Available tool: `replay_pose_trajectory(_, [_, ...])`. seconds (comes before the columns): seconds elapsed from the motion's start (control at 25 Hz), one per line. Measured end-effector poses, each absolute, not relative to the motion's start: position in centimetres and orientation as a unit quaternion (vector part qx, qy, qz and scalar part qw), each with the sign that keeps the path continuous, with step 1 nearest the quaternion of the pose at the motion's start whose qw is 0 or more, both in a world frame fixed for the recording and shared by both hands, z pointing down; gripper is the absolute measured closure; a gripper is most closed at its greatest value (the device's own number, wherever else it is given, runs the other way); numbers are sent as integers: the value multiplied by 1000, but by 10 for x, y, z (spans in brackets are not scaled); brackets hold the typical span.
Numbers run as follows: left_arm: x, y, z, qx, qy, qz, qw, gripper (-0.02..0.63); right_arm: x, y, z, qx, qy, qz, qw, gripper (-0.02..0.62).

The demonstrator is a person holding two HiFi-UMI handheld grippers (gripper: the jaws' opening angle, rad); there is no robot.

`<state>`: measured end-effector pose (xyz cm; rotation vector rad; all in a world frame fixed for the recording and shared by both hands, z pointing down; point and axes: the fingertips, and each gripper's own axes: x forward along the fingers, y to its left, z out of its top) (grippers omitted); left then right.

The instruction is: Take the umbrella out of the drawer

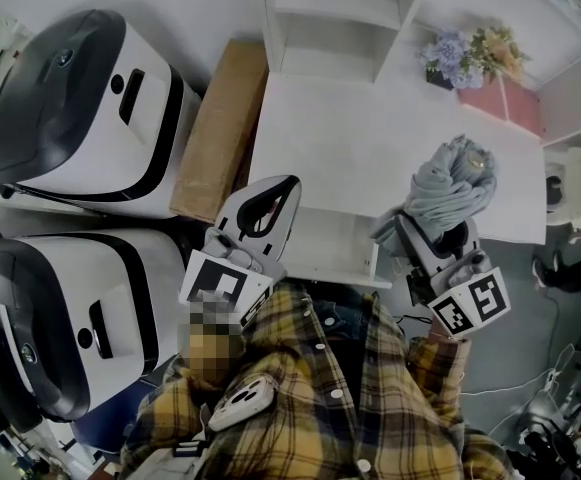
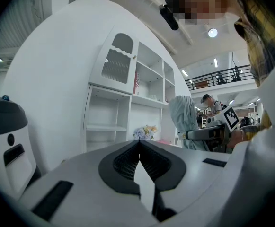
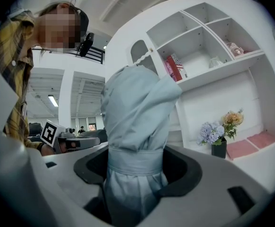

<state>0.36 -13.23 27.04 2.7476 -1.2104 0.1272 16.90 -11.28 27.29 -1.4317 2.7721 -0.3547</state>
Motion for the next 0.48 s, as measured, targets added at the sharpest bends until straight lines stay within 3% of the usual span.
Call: replay_pose_trajectory(0.48, [2,-133,273,912,-401,44,72,584,167,-114,272,-452,884,-114,5,287])
